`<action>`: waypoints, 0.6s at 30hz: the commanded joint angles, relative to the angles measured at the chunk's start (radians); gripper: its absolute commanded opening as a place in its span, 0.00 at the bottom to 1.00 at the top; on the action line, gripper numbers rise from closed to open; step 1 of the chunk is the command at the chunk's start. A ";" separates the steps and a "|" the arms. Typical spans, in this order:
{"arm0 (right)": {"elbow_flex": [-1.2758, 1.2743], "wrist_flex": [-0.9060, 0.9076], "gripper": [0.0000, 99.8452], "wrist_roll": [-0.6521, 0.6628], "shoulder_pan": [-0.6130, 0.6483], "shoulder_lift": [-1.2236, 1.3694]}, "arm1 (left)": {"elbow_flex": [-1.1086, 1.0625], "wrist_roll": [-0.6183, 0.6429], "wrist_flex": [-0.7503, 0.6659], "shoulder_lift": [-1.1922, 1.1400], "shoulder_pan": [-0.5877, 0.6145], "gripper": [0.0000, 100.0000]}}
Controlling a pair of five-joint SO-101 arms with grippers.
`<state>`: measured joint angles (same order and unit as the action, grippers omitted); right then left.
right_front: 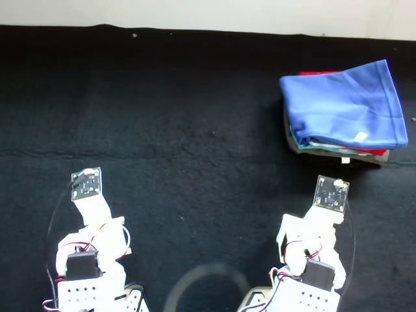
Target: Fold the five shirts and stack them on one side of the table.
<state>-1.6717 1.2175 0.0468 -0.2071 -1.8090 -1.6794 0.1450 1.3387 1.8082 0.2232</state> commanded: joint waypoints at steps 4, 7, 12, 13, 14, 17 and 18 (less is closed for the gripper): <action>-0.137 0.019 0.01 0.008 -0.002 -0.001 | -0.016 0.008 0.000 0.002 -0.012 0.01; -0.137 0.019 0.01 0.008 -0.002 -0.001 | -0.016 0.008 0.000 0.002 -0.012 0.01; -0.137 0.019 0.01 0.008 -0.002 -0.001 | -0.016 0.008 0.002 0.005 -0.018 0.01; -0.137 0.019 0.01 0.008 -0.002 -0.001 | -0.016 0.008 0.002 0.005 -0.018 0.01; -0.137 0.019 0.01 0.008 -0.002 -0.001 | -0.016 0.008 0.002 0.007 -0.018 0.01; -0.137 0.019 0.01 0.009 -0.002 -0.001 | -0.016 0.008 0.003 0.007 -0.018 0.01; -0.137 0.019 0.01 0.009 -0.002 -0.001 | -0.016 0.008 0.003 0.007 -0.018 0.01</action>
<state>-1.6717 1.2329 0.0468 -0.2071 -1.8090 -1.6794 0.1450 1.3387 1.8082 0.2232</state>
